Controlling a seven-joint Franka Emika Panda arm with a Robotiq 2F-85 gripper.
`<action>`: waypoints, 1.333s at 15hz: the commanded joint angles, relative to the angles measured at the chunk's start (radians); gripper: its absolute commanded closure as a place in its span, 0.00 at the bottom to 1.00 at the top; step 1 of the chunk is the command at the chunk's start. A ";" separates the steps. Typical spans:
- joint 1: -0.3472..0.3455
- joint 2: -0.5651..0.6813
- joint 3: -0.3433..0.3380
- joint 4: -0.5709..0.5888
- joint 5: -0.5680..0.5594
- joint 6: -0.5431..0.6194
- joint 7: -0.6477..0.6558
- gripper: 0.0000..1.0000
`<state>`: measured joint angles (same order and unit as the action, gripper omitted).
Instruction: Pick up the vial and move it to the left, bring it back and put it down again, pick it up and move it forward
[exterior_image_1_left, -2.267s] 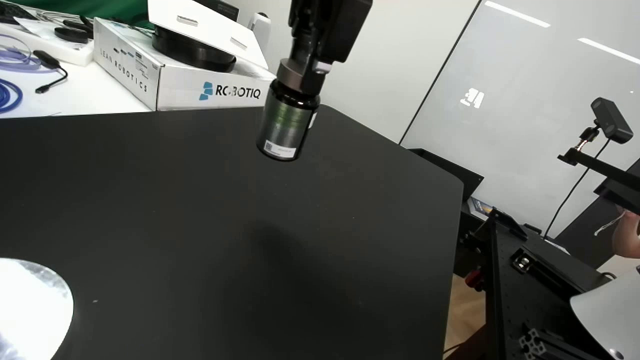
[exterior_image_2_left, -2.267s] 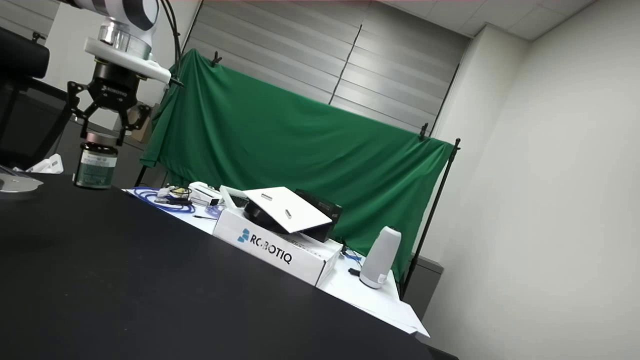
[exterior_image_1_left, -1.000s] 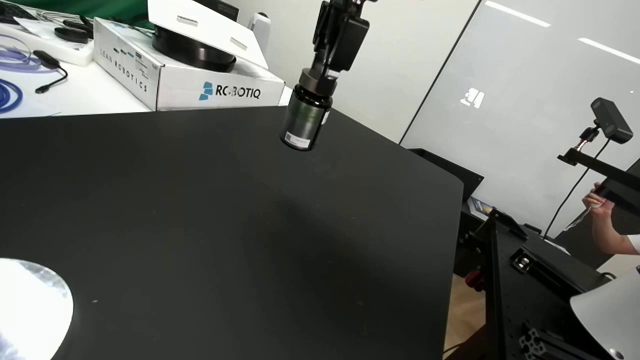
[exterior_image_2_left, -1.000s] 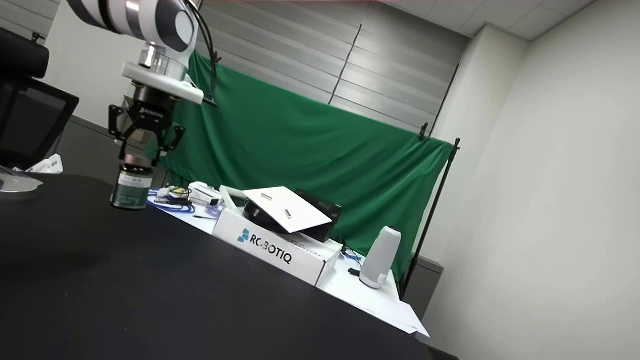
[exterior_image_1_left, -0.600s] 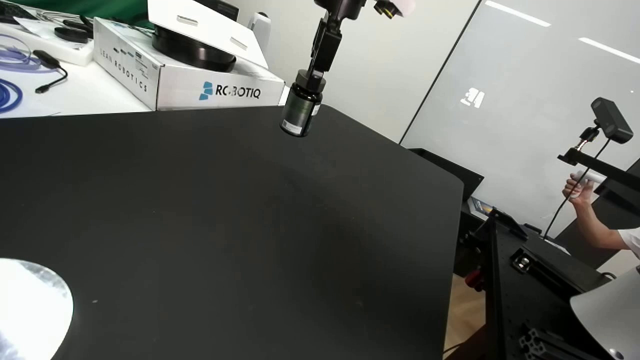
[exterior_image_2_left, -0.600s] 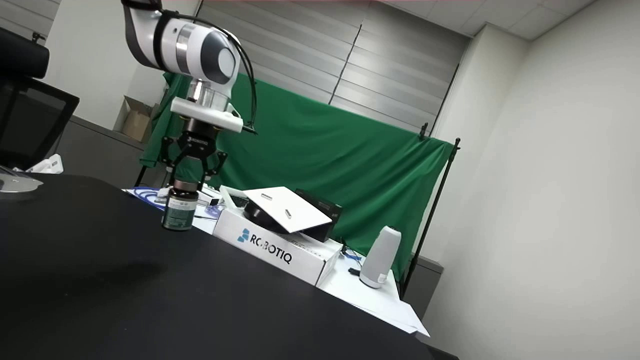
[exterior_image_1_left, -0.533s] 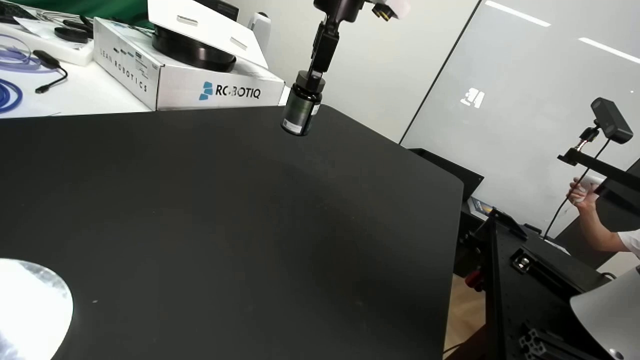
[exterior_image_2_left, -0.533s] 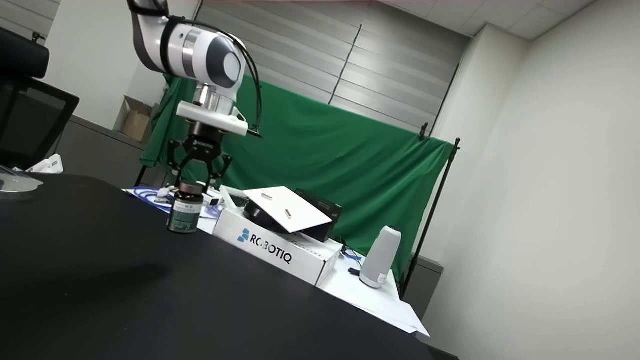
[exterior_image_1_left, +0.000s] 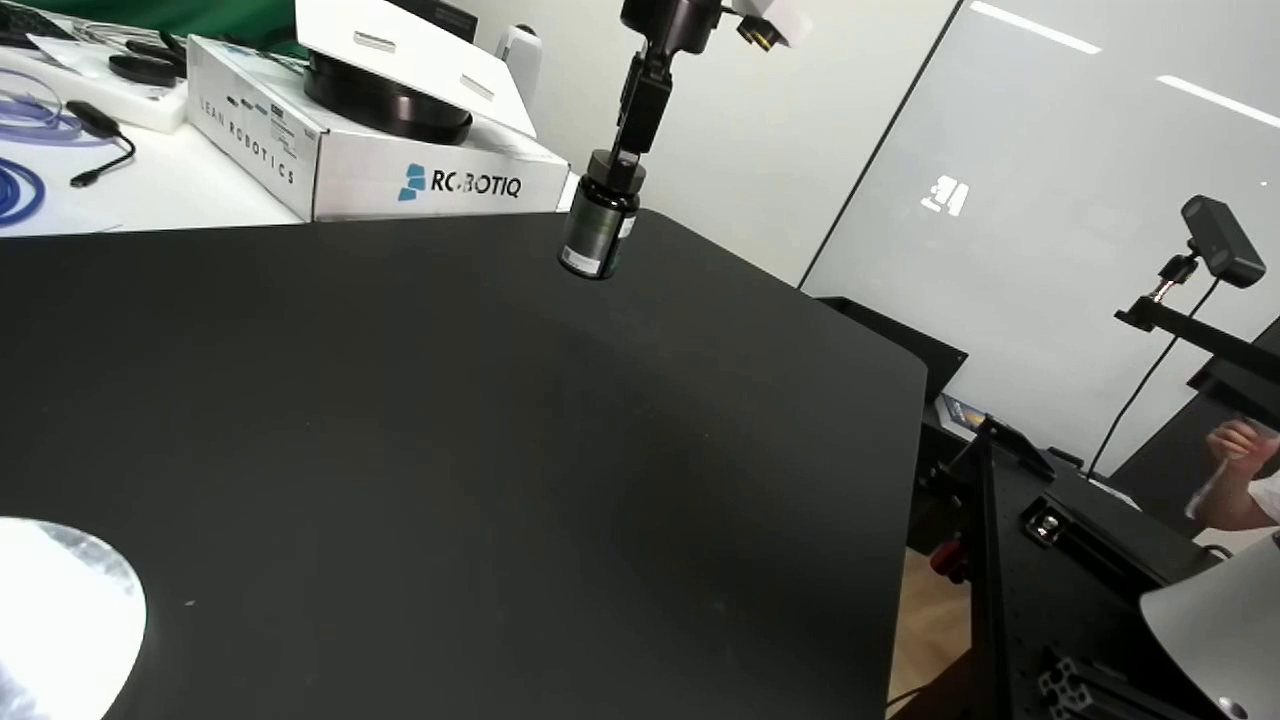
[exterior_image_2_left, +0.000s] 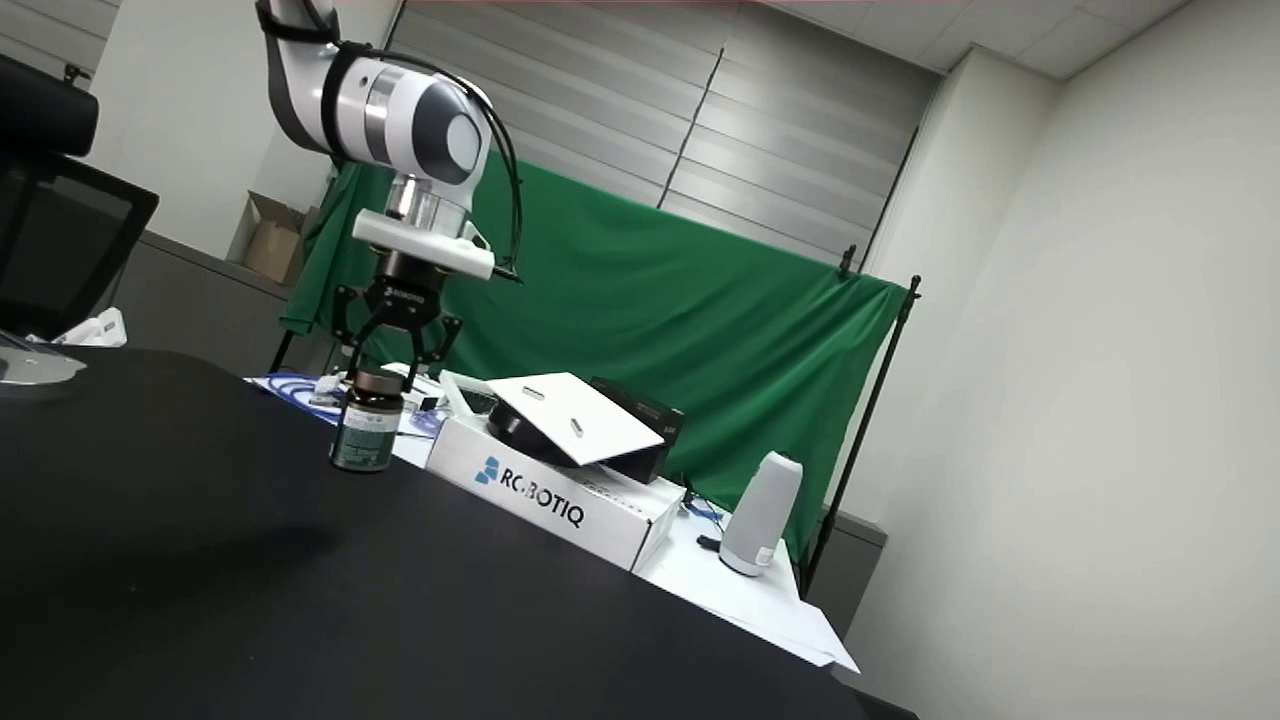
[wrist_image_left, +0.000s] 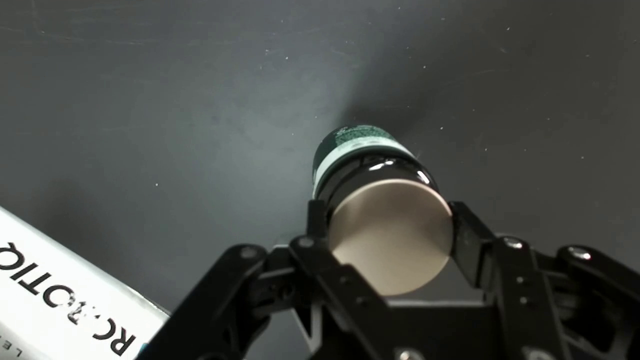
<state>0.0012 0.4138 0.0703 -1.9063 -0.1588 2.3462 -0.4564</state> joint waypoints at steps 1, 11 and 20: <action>-0.005 0.000 0.005 0.002 -0.003 -0.002 0.002 0.64; -0.100 0.201 -0.041 0.236 0.054 -0.020 0.025 0.64; -0.148 0.322 -0.061 0.402 0.084 -0.039 0.044 0.64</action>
<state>-0.1384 0.6852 0.0173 -1.5842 -0.0775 2.3363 -0.4443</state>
